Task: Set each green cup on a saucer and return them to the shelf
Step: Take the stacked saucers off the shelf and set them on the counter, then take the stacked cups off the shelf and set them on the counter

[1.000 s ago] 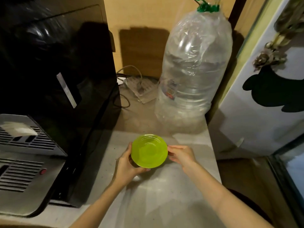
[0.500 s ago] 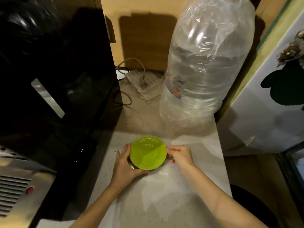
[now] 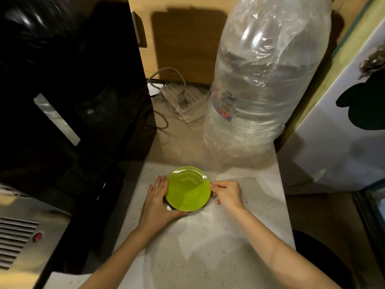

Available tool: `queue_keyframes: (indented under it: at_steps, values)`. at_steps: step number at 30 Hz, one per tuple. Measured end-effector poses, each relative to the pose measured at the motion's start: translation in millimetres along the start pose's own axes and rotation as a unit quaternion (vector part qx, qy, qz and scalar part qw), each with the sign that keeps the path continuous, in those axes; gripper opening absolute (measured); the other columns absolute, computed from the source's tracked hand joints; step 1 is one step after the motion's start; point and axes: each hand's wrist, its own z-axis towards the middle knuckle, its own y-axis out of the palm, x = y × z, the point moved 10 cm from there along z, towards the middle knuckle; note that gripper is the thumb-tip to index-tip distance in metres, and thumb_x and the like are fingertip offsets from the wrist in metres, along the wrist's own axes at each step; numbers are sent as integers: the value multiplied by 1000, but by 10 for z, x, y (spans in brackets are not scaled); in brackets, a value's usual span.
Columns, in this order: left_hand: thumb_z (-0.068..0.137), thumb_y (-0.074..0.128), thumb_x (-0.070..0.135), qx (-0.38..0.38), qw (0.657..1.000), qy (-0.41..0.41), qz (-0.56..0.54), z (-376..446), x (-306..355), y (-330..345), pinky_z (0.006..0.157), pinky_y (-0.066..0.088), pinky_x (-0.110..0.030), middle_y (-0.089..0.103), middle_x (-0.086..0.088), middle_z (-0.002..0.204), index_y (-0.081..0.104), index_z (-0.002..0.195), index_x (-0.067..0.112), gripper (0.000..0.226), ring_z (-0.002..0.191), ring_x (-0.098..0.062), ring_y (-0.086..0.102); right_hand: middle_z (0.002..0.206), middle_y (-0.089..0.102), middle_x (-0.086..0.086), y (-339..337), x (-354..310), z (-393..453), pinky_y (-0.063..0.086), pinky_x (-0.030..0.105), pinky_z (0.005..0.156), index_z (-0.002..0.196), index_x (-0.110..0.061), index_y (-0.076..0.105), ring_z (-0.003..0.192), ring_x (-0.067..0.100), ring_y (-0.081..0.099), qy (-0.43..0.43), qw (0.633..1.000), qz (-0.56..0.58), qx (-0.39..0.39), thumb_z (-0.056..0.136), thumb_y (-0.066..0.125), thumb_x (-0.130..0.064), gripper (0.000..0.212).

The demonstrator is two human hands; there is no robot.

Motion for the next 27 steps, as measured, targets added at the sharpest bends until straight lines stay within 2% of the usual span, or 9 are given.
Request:
queue_keyframes:
  at_steps: [7,11,13,14,16,19,22,25,27]
  values:
    - [34,44,91,-37,999,-3,26,-8,-10,33,113,-2,-27,11,-1,157,8,146,16,139,137,-2,0,77,65,7,-9,-28,8,46,10,38,104,1,70,58,8,55,-3,1000,-18,-11,85,63,-11,24]
    - [28,40,94,-55,997,-28,37,-13,45,-1,117,6,-34,10,-5,157,10,146,15,145,144,-15,4,79,64,14,46,-33,-3,47,26,50,94,-1,68,60,20,56,44,997,-20,-59,89,53,-12,19]
    - [27,39,94,-69,996,-43,42,28,116,-44,117,9,-35,14,-9,156,17,144,12,145,145,-21,7,86,62,15,39,-75,-65,42,25,51,89,-8,58,57,18,55,79,992,-18,-96,92,45,-14,14]
    - [33,46,91,-80,995,-46,44,49,181,-61,116,10,-34,17,-10,155,22,143,12,137,144,-23,10,87,63,14,21,-114,-118,41,24,52,93,-11,53,58,16,56,96,988,-16,-117,94,43,-18,12]
    - [61,63,66,-91,993,-62,33,97,276,-98,112,18,-30,29,-10,151,34,138,15,97,141,-23,21,85,64,13,-46,-224,-212,43,26,54,101,-9,49,62,17,58,113,982,-13,-152,95,40,-25,19]
    - [76,67,38,-71,992,-97,-28,209,475,-261,97,40,-30,57,-10,129,56,122,15,53,118,-24,52,106,63,18,-197,-466,-313,46,29,56,104,-6,51,77,26,63,118,977,6,-176,97,35,-30,29]
    - [77,67,32,-86,991,-81,-67,368,920,-455,80,46,-26,69,-7,101,67,106,10,37,91,-20,64,115,59,21,-412,-817,-439,48,33,63,111,-4,51,90,31,64,106,978,45,-173,98,35,-29,33]
    - [79,63,35,-178,971,-79,-141,465,1472,-586,68,46,-26,69,-7,95,67,100,13,30,79,-18,66,127,57,27,-687,-1262,-630,50,40,73,127,3,46,108,37,60,59,982,65,-165,97,39,-24,41]
    - [80,63,38,-206,967,-52,-144,541,1869,-768,69,50,-25,70,-5,94,65,97,15,29,79,-15,69,116,63,26,-880,-1614,-781,52,38,71,128,2,46,96,33,64,8,985,55,-163,96,43,-23,41]
